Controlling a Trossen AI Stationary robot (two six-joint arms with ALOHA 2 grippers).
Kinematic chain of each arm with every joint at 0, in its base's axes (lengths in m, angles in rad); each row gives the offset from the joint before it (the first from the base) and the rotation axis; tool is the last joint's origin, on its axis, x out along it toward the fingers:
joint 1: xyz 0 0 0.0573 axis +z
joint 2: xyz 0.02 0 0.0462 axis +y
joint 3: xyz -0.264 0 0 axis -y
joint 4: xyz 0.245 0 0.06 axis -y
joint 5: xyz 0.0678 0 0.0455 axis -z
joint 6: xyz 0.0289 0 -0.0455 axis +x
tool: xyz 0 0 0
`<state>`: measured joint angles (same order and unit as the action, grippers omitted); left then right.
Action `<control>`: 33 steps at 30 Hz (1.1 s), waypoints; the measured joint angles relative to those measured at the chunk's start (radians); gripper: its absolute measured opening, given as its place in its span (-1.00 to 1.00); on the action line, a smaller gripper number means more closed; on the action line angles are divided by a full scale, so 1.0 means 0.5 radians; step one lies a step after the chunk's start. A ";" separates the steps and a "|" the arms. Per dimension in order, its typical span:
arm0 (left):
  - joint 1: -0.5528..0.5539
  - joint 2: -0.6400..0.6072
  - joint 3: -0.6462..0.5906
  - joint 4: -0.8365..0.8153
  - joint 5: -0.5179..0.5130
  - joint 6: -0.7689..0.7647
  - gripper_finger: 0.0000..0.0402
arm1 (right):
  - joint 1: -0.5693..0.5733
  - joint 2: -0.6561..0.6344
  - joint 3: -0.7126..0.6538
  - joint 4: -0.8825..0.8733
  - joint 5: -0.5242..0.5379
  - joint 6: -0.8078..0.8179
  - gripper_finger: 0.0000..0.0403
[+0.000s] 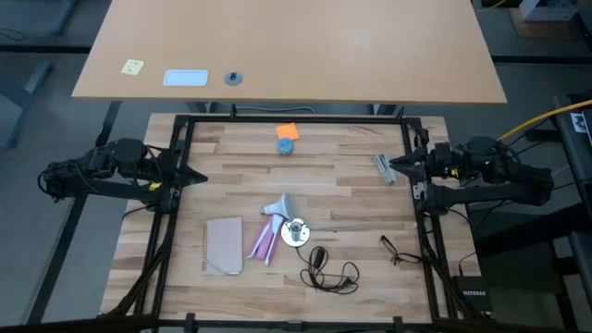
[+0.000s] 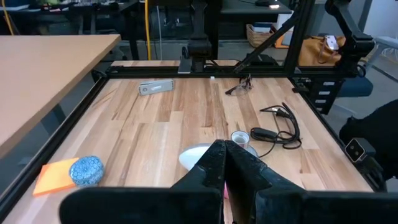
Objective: Screw lightbulb
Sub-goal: Move the pink stapler to the top left of the table
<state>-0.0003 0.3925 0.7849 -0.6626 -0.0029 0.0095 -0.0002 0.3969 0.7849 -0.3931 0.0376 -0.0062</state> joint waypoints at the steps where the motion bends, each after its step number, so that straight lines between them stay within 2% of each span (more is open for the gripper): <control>1: 0.000 0.000 0.000 0.028 0.000 -0.019 -1.00 | 0.000 0.000 0.000 0.000 0.034 0.000 -0.75; 9: 0.000 0.062 -0.001 0.576 -0.004 -0.579 -1.00 | 0.000 0.001 0.000 -0.005 0.187 -0.004 -0.75; 15: 0.000 0.154 -0.001 1.101 -0.016 -0.589 -1.00 | 0.000 0.015 0.000 -0.077 0.194 -0.002 -0.75; 19: 0.000 0.205 -0.001 1.296 -0.023 -0.530 -1.00 | 0.000 0.068 -0.001 -0.087 0.186 0.032 -0.75; 26: -0.001 0.384 -0.001 1.176 -0.040 -0.698 -1.00 | 0.000 0.290 0.000 -0.089 0.166 0.119 -0.75; 33: -0.013 0.692 -0.002 0.767 -0.040 -0.705 -1.00 | 0.000 0.607 0.000 -0.084 0.095 0.120 -0.75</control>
<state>-0.0071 0.7386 0.7841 -0.2791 -0.0227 -0.3431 -0.0002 0.7004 0.7849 -0.4351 0.0853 0.0536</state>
